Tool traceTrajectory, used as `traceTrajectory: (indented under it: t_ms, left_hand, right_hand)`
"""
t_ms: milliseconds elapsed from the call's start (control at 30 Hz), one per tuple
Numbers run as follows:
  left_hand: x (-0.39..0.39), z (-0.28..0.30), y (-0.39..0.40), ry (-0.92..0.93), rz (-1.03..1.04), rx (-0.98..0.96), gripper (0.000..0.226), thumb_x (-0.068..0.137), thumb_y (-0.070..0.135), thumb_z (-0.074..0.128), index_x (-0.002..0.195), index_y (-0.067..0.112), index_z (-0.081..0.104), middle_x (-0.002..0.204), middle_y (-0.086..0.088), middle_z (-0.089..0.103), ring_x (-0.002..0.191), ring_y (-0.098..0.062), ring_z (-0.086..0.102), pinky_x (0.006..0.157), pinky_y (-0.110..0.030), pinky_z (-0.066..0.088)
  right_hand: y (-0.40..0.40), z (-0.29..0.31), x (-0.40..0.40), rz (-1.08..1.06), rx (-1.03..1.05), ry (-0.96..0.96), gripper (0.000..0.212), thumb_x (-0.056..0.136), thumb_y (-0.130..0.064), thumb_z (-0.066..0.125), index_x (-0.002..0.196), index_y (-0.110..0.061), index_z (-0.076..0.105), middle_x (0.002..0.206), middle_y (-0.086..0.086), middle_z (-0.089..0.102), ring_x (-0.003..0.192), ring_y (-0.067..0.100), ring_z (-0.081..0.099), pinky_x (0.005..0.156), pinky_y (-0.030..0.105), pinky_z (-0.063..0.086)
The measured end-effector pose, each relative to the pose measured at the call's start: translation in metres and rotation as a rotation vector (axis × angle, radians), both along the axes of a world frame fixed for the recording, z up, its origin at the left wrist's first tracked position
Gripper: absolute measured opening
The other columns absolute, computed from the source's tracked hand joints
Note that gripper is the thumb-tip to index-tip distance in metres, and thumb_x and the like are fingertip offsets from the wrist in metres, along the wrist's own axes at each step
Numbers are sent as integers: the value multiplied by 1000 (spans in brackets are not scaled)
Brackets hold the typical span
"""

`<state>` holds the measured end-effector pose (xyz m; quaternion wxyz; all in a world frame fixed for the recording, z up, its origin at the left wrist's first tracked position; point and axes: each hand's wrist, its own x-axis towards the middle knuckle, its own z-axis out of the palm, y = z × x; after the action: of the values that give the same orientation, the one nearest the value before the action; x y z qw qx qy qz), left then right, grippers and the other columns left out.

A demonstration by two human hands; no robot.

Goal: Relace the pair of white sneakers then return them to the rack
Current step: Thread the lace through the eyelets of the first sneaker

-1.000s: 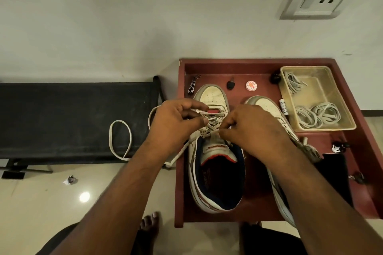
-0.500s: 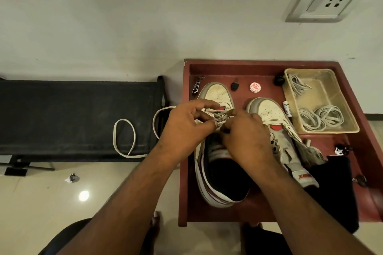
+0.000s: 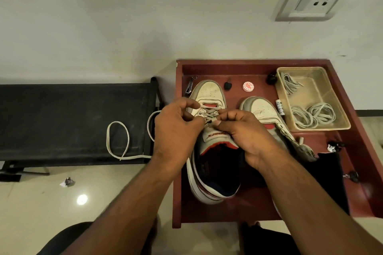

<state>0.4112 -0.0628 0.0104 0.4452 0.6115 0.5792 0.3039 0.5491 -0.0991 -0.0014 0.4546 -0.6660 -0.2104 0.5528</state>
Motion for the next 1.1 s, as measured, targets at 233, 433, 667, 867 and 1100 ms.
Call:
traceTrajectory:
  t_ms: [233, 433, 667, 867, 1100]
  left_hand:
    - [-12, 4, 17, -112, -113, -230, 35, 79, -9, 70, 107, 12, 70, 70, -13, 67, 38, 1, 50, 42, -10, 40]
    - [-17, 0, 23, -27, -314, -39, 46, 84, -4, 69, 122, 22, 69, 74, -3, 71, 49, 5, 55, 57, -6, 41]
    - [-16, -12, 32, -18, -444, 109, 32, 86, 6, 71, 105, 32, 72, 112, 12, 72, 117, 4, 57, 105, -41, 46]
    - [-20, -19, 37, 22, -534, 161, 27, 88, 2, 68, 110, 16, 72, 121, 16, 68, 127, -1, 52, 105, -39, 48]
    - [-13, -13, 43, 185, -694, 209, 30, 94, 1, 58, 121, 13, 67, 123, 43, 48, 131, -7, 48, 107, -26, 44]
  right_hand:
    - [-1, -4, 1, 87, 122, -136, 13, 82, 1, 71, 74, -10, 69, 121, -4, 58, 103, 15, 62, 64, 11, 49]
    - [0, -9, 3, 110, 170, -173, 18, 81, -4, 74, 70, -17, 70, 124, -5, 54, 111, 16, 59, 76, 18, 48]
    - [2, -6, 0, 73, 176, -260, 12, 83, -3, 72, 75, -12, 71, 115, 4, 57, 91, 8, 62, 64, 8, 47]
    - [3, -3, -4, 19, 85, -188, 14, 89, -3, 66, 78, -10, 72, 78, 8, 70, 59, 9, 63, 53, 18, 48]
    - [1, 0, -5, -4, 57, -244, 14, 91, -6, 63, 81, -11, 71, 67, 4, 69, 53, 8, 62, 50, 20, 49]
